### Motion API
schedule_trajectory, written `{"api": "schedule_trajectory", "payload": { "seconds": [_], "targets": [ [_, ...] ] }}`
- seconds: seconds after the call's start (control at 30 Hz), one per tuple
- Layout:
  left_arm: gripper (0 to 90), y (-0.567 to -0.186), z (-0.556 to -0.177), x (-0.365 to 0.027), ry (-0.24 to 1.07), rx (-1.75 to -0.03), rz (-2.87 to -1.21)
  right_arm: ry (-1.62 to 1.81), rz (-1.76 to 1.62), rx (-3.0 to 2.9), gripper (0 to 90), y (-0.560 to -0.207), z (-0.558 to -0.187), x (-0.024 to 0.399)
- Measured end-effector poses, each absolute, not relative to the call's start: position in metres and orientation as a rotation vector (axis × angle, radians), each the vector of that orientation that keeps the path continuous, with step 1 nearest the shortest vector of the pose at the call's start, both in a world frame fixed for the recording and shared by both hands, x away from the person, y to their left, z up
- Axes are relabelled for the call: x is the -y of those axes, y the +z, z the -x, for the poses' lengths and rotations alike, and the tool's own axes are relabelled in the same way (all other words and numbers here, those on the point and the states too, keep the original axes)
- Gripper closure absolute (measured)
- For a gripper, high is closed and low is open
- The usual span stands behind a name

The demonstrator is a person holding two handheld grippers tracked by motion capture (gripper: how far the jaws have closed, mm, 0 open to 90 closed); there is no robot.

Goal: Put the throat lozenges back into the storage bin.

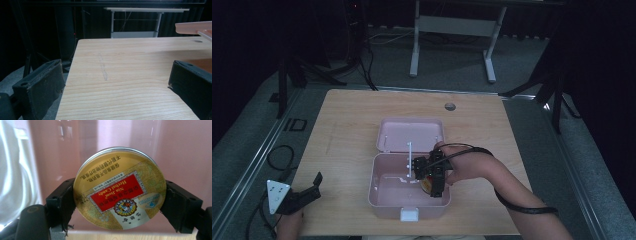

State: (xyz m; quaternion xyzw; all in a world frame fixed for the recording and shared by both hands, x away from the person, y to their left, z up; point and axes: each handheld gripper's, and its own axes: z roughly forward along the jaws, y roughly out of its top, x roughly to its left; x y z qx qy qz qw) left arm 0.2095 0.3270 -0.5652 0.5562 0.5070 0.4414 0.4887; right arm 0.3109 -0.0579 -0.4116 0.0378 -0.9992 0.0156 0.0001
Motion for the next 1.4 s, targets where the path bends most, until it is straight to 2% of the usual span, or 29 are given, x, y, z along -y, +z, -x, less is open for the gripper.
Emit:
{"api": "schedule_trajectory", "payload": {
  "seconds": [0.53,1.23,1.4],
  "targets": [
    [0.4,-0.565,-0.209,-0.327,1.069,-1.225,-1.361,0.096,-0.108,3.09,19.9,-0.456,-0.32,0.055],
    [0.4,-0.565,-0.21,-0.327,1.067,-1.22,-1.366,0.218,-0.114,3.029,19.6,-0.491,-0.323,0.05],
    [0.4,-0.565,-0.21,-0.327,1.066,-1.219,-1.365,0.237,-0.112,2.999,15.7,-0.495,-0.323,0.048]
  ]
}}
